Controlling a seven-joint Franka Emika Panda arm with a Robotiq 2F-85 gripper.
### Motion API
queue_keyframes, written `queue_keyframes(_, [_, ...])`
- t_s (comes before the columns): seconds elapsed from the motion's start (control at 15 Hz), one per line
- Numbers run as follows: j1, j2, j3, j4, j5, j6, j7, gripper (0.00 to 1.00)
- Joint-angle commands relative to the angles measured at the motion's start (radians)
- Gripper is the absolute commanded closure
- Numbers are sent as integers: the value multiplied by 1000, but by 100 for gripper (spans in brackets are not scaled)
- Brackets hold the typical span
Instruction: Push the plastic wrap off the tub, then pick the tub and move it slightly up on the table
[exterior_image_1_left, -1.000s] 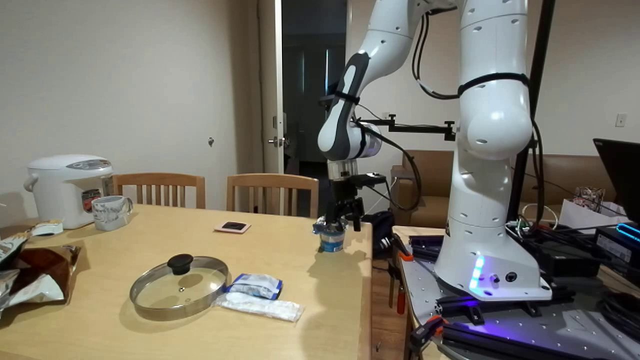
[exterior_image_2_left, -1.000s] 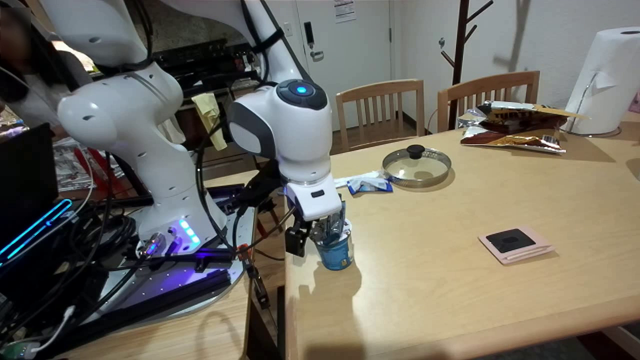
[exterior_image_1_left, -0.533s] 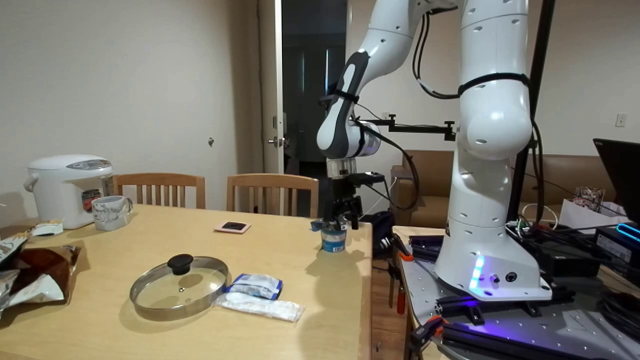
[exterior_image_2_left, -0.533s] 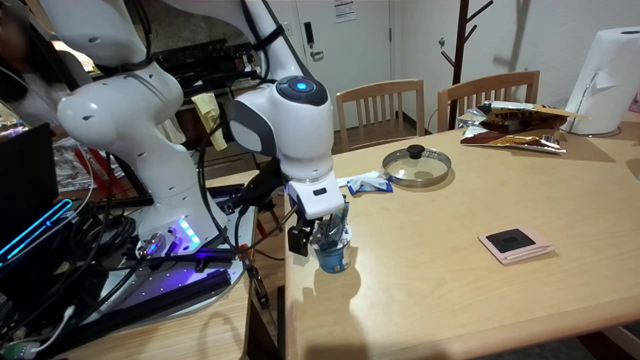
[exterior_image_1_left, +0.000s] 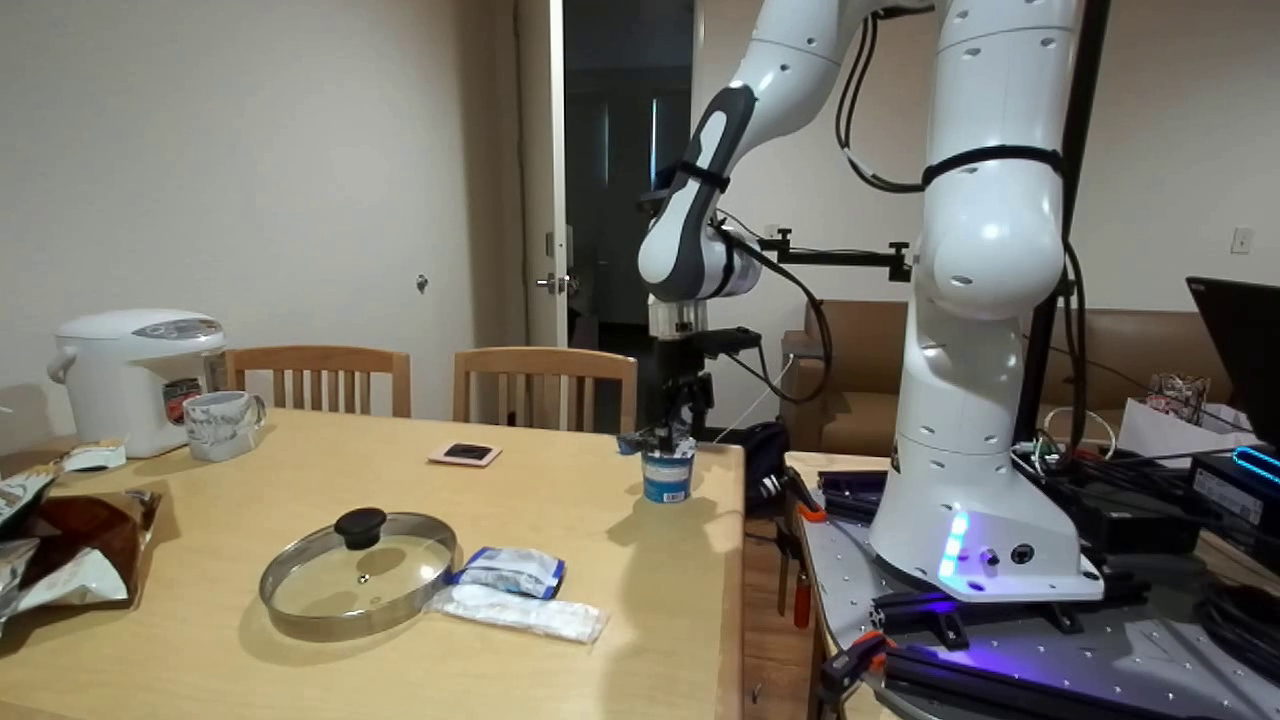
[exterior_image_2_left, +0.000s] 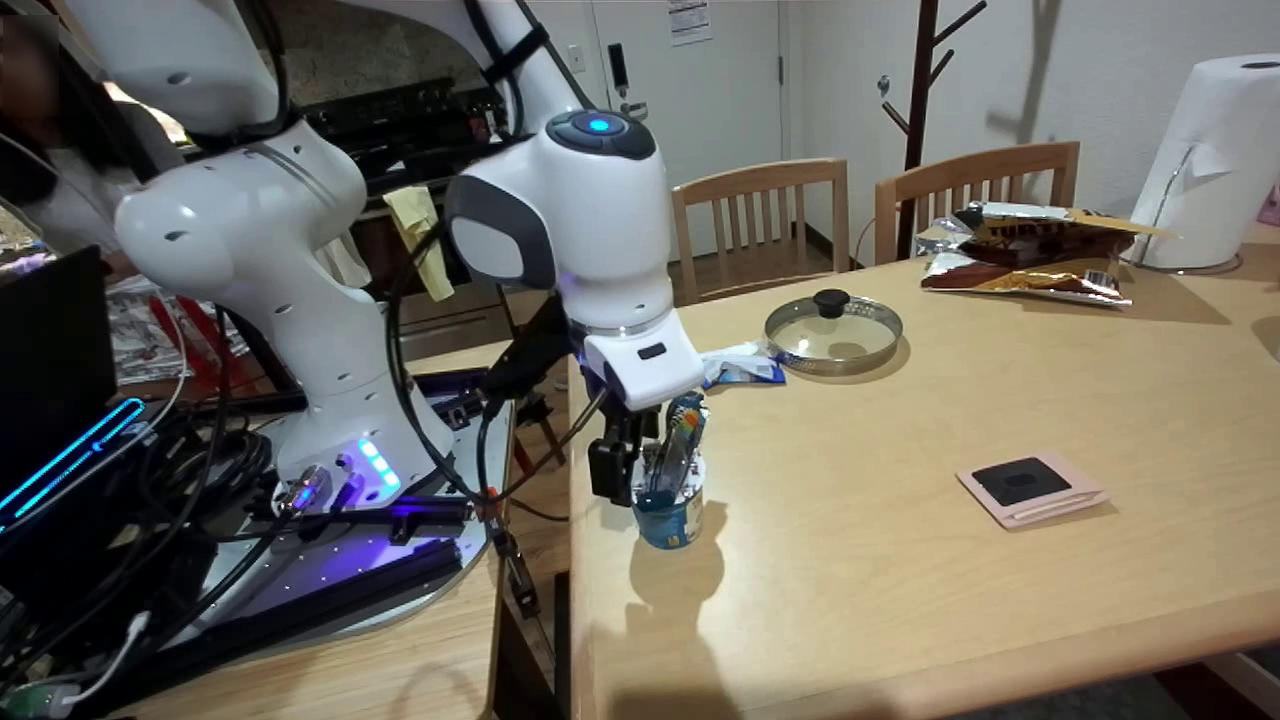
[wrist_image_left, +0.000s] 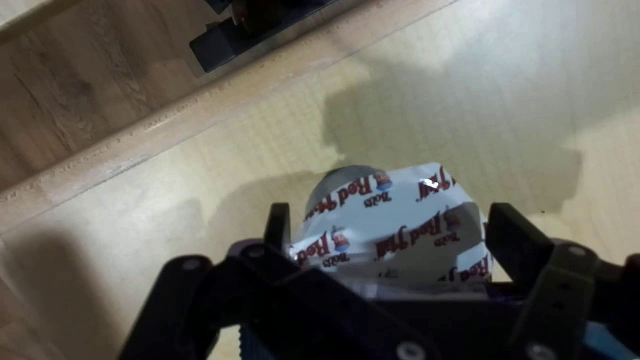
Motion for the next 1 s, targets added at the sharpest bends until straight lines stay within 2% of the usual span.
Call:
queue_keyframes(0.0, [-8,-24,5,-21,5,14,-22,0])
queue_keyframes(0.27, [-8,-1,7,-19,22,8,-30,0])
queue_keyframes(0.53, [-20,-31,-16,-9,-69,12,63,0])
queue_keyframes(0.6, [-23,-82,-23,-63,-113,31,89,0])
queue_keyframes(0.67, [-27,-86,-28,-54,-143,27,104,0])
queue_keyframes(0.73, [-29,-67,-30,-10,-150,2,107,0])
queue_keyframes(0.93, [-25,-110,-22,-54,-184,20,124,0])
